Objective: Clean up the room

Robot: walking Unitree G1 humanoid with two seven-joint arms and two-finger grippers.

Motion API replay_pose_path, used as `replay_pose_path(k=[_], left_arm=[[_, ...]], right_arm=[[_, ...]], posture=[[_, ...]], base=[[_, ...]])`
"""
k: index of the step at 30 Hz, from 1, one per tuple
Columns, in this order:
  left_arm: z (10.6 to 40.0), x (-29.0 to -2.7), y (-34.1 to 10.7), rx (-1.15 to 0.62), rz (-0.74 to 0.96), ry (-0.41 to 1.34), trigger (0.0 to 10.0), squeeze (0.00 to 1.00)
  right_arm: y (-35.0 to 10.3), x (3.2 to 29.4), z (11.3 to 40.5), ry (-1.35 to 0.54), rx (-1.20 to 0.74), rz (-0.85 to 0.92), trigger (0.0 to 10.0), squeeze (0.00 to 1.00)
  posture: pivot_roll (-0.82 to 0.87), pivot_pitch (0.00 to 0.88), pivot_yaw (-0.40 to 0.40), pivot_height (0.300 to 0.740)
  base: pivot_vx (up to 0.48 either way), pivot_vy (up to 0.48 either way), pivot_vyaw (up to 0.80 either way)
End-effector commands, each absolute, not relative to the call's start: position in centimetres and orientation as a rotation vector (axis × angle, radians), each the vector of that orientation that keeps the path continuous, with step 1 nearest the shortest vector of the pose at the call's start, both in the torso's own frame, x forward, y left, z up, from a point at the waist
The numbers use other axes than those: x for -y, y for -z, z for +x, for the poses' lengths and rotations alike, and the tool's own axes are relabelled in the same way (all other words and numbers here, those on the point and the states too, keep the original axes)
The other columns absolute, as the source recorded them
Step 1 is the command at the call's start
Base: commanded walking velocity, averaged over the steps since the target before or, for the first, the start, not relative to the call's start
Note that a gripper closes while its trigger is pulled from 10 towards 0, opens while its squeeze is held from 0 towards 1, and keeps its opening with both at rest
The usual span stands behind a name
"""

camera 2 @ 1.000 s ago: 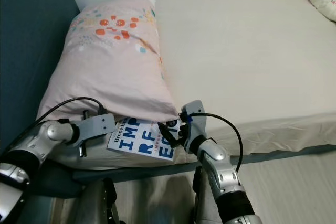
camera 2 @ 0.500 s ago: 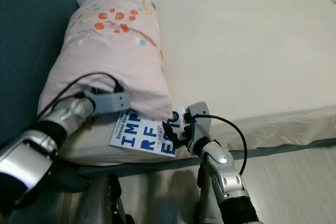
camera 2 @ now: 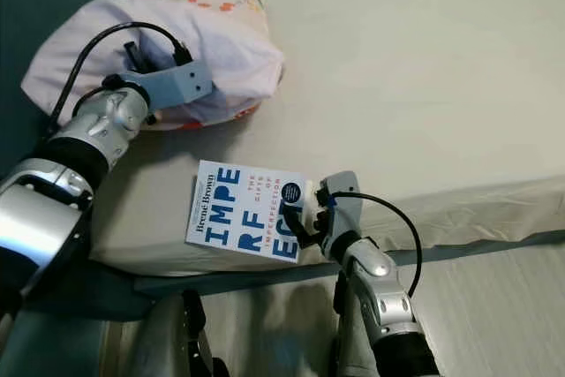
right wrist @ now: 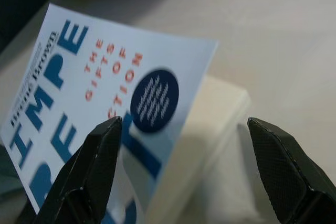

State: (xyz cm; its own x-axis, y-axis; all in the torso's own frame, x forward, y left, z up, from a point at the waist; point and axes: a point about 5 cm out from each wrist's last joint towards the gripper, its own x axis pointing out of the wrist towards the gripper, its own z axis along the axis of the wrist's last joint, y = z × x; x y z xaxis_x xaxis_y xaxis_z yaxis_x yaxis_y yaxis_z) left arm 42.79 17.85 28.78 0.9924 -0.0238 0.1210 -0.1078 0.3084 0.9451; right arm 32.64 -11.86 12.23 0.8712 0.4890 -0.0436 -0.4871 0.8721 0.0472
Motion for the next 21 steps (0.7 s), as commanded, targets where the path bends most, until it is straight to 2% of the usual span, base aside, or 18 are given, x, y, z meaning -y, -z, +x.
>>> replay_pose_path(k=[1,3,5,6,8,13,14,15,16,17,18,20,21], left_arm=[[42.7,-18.4,-28.8,0.111,1.224,-0.078,0.0,0.0],[42.7,-18.5,-28.1,0.075,1.203,-0.049,0.0,0.0],[42.4,-18.4,-24.5,-0.078,1.146,0.132,0.0,0.0],[42.4,-18.4,-24.5,-0.078,1.146,0.132,0.0,0.0],[41.5,-18.9,-20.8,-0.186,1.052,0.278,0.0,0.0],[41.1,-19.2,-19.7,-0.215,1.0,0.316,0.0,0.0],[40.6,-19.5,-18.5,-0.241,0.902,0.369,0.2,0.0],[40.0,-19.9,-17.6,-0.242,0.732,0.447,10.0,0.0],[40.0,-19.9,-17.6,-0.242,0.732,0.447,10.0,0.0],[39.4,-20.3,-17.0,-0.231,0.59,0.511,10.0,0.0],[39.4,-20.3,-17.0,-0.231,0.59,0.511,10.0,0.0],[37.6,-21.9,-16.5,-0.195,0.357,0.654,10.0,0.0],[37.6,-21.9,-16.5,-0.195,0.357,0.654,10.0,0.0]], right_arm=[[-11.6,11.5,32.5,-0.517,-0.078,0.05,10.0,0.0],[-11.7,11.4,32.6,-0.521,-0.076,0.051,10.0,0.0],[-11.8,11.0,32.8,-0.532,-0.072,0.053,10.0,0.0],[-11.8,11.0,32.8,-0.532,-0.072,0.053,10.0,0.0],[-11.9,10.6,32.9,-0.547,-0.068,0.059,10.0,0.0],[-11.9,10.4,32.9,-0.552,-0.068,0.063,10.0,0.0],[-11.9,10.1,33.0,-0.56,-0.068,0.069,10.0,0.0],[-11.7,9.8,32.9,-0.57,-0.073,0.076,10.0,0.0],[-11.7,9.8,32.9,-0.57,-0.073,0.076,10.0,0.0],[-11.5,9.5,32.8,-0.578,-0.077,0.081,10.0,0.0],[-11.5,9.5,32.8,-0.578,-0.077,0.081,10.0,0.0],[-11.2,9.1,32.6,-0.591,-0.084,0.089,10.0,0.0],[-11.2,9.1,32.6,-0.591,-0.084,0.089,10.0,0.0]], posture=[[-0.04,0.345,0.039,0.525],[-0.04,0.345,0.039,0.525],[-0.03,0.335,0.028,0.525],[-0.03,0.335,0.028,0.525],[-0.02,0.324,0.01,0.525],[-0.02,0.312,0.006,0.525],[-0.01,0.302,-0.002,0.525],[0.0,0.291,-0.009,0.525],[0.0,0.291,-0.009,0.525],[0.01,0.288,-0.013,0.525],[0.01,0.288,-0.013,0.525],[0.02,0.279,-0.02,0.525],[0.02,0.279,-0.02,0.525]], base=[[0.0,0.0,0.0],[0.0,0.0,0.0],[0.0,0.0,0.0],[0.0,0.0,0.0],[0.0,0.0,0.0],[0.0,0.0,0.0],[0.0,0.0,0.0],[0.0,0.0,0.0],[0.0,0.0,0.0],[0.0,0.0,0.0],[0.0,0.0,0.0],[0.0,0.0,0.0],[0.0,0.0,0.0]])
